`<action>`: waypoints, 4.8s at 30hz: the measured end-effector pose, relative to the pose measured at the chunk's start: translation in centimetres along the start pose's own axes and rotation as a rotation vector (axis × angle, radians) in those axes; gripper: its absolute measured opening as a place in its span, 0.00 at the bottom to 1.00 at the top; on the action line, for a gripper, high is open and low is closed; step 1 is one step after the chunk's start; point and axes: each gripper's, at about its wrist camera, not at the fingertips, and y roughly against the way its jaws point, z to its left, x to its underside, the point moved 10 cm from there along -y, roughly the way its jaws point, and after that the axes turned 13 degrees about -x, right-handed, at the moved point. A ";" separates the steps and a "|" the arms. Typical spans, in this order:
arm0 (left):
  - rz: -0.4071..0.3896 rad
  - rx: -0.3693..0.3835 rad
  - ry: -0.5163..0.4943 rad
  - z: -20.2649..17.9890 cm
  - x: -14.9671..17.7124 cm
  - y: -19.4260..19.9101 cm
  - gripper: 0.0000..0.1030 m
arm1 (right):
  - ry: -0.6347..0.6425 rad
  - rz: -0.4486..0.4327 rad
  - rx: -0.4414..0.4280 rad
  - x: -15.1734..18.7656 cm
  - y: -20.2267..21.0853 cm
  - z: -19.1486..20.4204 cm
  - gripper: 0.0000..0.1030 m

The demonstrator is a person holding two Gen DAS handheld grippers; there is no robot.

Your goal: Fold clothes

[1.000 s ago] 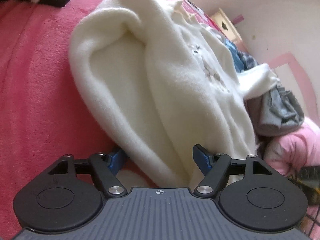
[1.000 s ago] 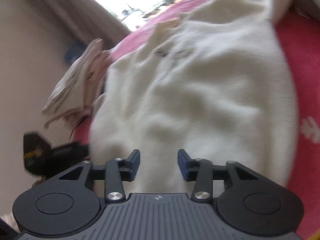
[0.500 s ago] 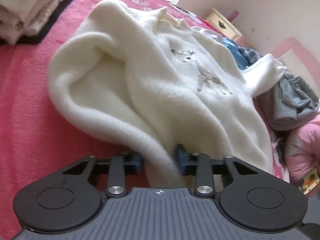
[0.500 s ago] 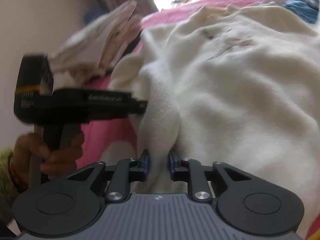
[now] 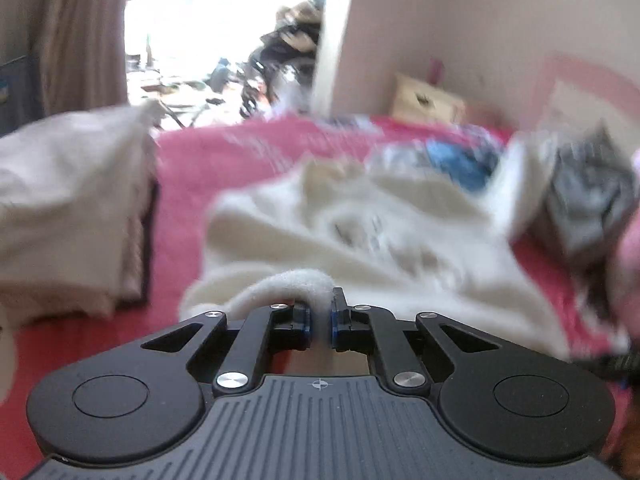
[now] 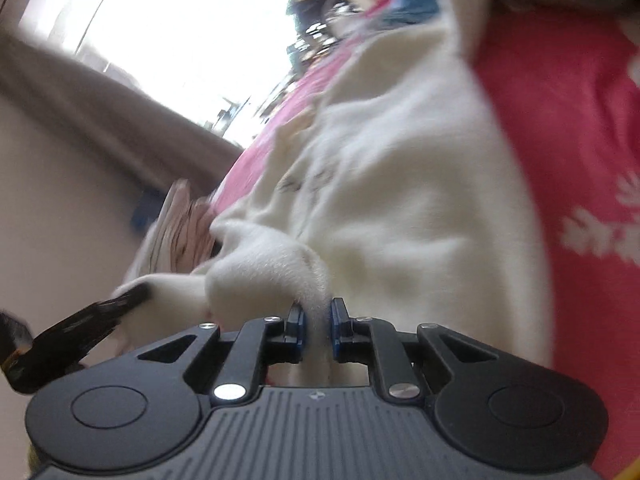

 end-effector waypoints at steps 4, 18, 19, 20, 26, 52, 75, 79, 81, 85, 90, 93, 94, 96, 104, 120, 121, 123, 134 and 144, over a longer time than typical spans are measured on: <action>-0.020 -0.021 -0.002 1.2 -2.4 -0.2 0.07 | -0.045 -0.053 -0.008 -1.2 0.8 -1.1 0.14; -0.258 -0.173 0.036 7.5 -15.8 0.8 0.07 | 0.085 0.012 -0.043 -0.4 -0.3 2.8 0.14; -0.269 -0.189 0.047 8.5 -17.6 0.9 0.07 | 0.114 0.033 -0.067 -0.1 -0.6 4.1 0.14; -0.273 -0.207 0.055 9.5 -19.2 0.8 0.07 | 0.145 0.054 -0.095 0.4 -1.1 5.6 0.14; -0.148 -0.310 -0.021 14.8 -21.5 -3.0 0.09 | 0.244 0.231 -0.181 5.2 -7.0 10.9 0.16; 0.162 -0.147 -0.002 19.3 -13.3 5.3 0.49 | 0.191 0.238 0.007 3.4 -2.5 5.8 0.61; 0.564 0.229 0.337 3.5 18.5 0.1 0.34 | -0.278 0.244 0.160 3.3 5.6 -4.3 0.07; 0.566 0.264 0.363 3.3 17.2 -0.3 0.19 | -0.292 0.189 0.002 -0.1 5.5 -0.4 0.07; 0.594 0.300 0.386 3.1 17.0 -0.8 0.20 | -0.276 0.185 -0.014 -1.4 4.6 0.6 0.06; 0.691 0.328 0.411 2.2 18.1 -1.8 0.37 | -0.241 0.194 -0.005 -2.8 2.7 1.4 0.07; 0.680 0.303 0.429 1.9 18.9 -1.5 0.28 | -0.231 0.186 0.013 -3.0 2.3 1.1 0.06; 0.680 0.294 0.433 2.1 18.7 -1.3 0.10 | -0.197 0.191 0.042 -3.3 3.7 1.0 0.06; 0.680 0.288 0.424 2.1 18.6 -1.2 0.09 | -0.183 0.195 0.056 -3.1 3.9 1.1 0.06; 0.687 0.274 0.390 2.3 18.2 -0.7 0.08 | -0.154 0.216 0.104 -2.6 5.0 1.1 0.06; 0.680 0.308 0.166 1.4 17.0 3.8 0.08 | -0.155 0.323 0.354 1.3 11.4 -4.2 0.05; 0.417 0.393 -0.089 -2.5 13.6 4.5 0.44 | -0.121 0.304 0.134 -1.8 2.2 0.4 0.10; 0.420 0.446 -0.100 -4.4 13.7 4.3 0.44 | -0.117 0.306 0.123 -1.9 0.7 0.6 0.10; 0.415 0.504 -0.135 -7.9 13.9 3.6 0.45 | -0.130 0.320 0.104 -1.9 -2.2 0.4 0.11; 0.438 0.429 -0.170 -11.2 15.5 -2.3 0.43 | 0.094 0.271 0.115 -3.2 1.1 1.3 0.39; 0.445 0.439 -0.108 -11.2 15.4 -3.1 0.42 | 0.763 0.673 0.332 7.7 0.0 4.2 0.43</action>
